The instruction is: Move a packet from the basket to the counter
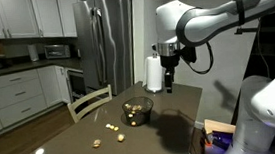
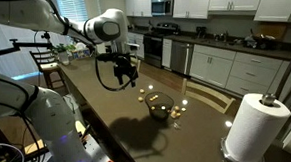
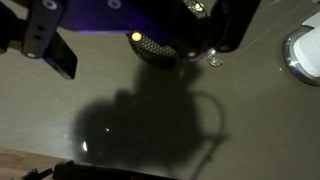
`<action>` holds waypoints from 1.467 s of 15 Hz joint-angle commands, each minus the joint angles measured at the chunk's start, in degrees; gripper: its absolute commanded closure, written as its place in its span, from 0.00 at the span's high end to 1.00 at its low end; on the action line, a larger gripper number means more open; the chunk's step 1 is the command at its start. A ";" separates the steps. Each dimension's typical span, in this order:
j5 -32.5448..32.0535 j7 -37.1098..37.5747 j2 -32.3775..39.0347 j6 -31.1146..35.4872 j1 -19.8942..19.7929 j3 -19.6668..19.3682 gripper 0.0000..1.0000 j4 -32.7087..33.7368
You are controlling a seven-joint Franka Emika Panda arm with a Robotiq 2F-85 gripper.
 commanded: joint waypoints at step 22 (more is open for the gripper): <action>5.09 -6.99 24.10 13.24 1.54 -5.29 1.00 16.59</action>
